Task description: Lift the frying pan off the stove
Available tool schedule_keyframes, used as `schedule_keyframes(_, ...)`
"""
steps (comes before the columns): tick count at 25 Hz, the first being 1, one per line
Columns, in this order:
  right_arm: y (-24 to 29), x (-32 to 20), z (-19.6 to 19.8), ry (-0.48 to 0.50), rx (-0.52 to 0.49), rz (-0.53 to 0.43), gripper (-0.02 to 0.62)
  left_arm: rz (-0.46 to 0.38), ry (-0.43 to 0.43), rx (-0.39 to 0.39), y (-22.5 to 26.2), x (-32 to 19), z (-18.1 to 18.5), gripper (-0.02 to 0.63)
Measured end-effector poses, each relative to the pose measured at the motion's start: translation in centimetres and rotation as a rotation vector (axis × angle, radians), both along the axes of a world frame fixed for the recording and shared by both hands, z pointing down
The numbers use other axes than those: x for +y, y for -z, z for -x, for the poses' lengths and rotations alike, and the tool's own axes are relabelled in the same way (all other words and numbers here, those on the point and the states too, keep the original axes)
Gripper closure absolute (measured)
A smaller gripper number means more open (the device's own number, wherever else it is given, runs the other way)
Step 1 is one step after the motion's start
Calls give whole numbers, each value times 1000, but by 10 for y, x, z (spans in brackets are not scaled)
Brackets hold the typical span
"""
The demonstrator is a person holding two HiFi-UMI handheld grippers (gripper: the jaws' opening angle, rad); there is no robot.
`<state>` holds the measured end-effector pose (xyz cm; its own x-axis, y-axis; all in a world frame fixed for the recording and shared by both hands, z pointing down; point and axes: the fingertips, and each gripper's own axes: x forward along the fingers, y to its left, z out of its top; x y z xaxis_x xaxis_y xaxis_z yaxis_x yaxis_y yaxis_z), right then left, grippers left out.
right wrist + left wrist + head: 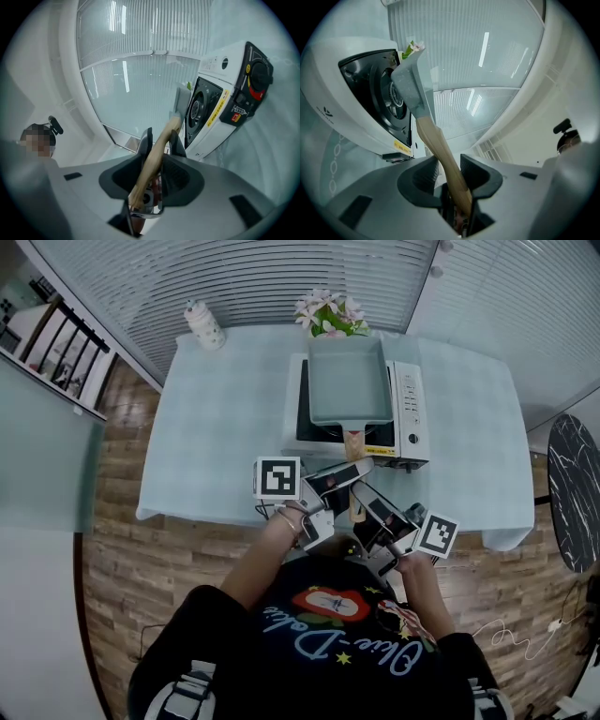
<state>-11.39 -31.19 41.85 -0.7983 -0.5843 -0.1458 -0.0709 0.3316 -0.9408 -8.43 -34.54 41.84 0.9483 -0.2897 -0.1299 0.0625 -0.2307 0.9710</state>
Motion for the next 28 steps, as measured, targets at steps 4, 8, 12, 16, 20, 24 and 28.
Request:
schedule_keyframes(4,16,1,0,-4,-6,-35,463,-75,-7,-43,14,-1,1,466)
schedule_keyframes(8,34,3,1,-8,-11,-72,463,-117,-10,-59,32,1,2,466)
schedule_keyframes(12,52,6,3,-13,-15,-111,463,-137,-11,-63,50,4,4,466)
schedule_keyframes(16,62,7,4,-16,-19,-138,463,-142,-4,-65,62,7,5,467)
schedule_keyframes(20,68,7,4,-14,-28,-157,463,-158,0,-71,68,7,6,466)
schedule_keyframes(24,70,8,4,-15,-23,-161,463,-163,1,-69,69,7,6,466)
schedule_keyframes(28,70,8,4,-15,-17,-156,462,-152,5,-64,69,7,6,466)
